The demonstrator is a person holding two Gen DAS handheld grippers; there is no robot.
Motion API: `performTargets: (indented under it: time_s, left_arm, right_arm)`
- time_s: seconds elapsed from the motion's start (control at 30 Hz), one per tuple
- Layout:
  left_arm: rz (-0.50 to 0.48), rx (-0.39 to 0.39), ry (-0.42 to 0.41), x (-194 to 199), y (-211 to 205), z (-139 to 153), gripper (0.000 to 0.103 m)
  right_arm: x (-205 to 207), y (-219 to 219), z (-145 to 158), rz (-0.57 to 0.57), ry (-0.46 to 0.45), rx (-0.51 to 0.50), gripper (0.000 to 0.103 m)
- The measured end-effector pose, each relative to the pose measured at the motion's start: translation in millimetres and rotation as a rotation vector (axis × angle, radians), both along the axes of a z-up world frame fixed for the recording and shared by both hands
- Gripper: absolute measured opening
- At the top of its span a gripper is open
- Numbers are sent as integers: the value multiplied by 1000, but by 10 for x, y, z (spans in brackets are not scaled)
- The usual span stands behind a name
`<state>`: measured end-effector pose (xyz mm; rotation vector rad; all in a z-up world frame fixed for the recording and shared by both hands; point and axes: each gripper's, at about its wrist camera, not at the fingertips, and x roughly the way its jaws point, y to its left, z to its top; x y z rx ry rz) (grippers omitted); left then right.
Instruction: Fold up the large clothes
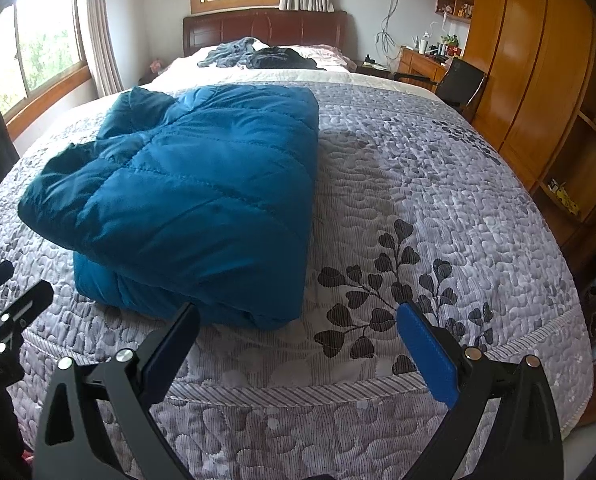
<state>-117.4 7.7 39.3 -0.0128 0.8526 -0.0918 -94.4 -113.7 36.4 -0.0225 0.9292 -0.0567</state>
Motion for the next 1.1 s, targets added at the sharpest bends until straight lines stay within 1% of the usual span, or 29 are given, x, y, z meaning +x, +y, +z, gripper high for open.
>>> performTargets:
  time_s: [0.63, 1.1]
  left_arm:
    - [-1, -5, 2, -11, -1, -15, 99]
    - [-5, -8, 8, -4, 2, -23, 99]
  right_arm:
    - [12, -22, 11, 10, -4, -14, 99]
    - [67, -23, -19, 23, 10, -9, 99]
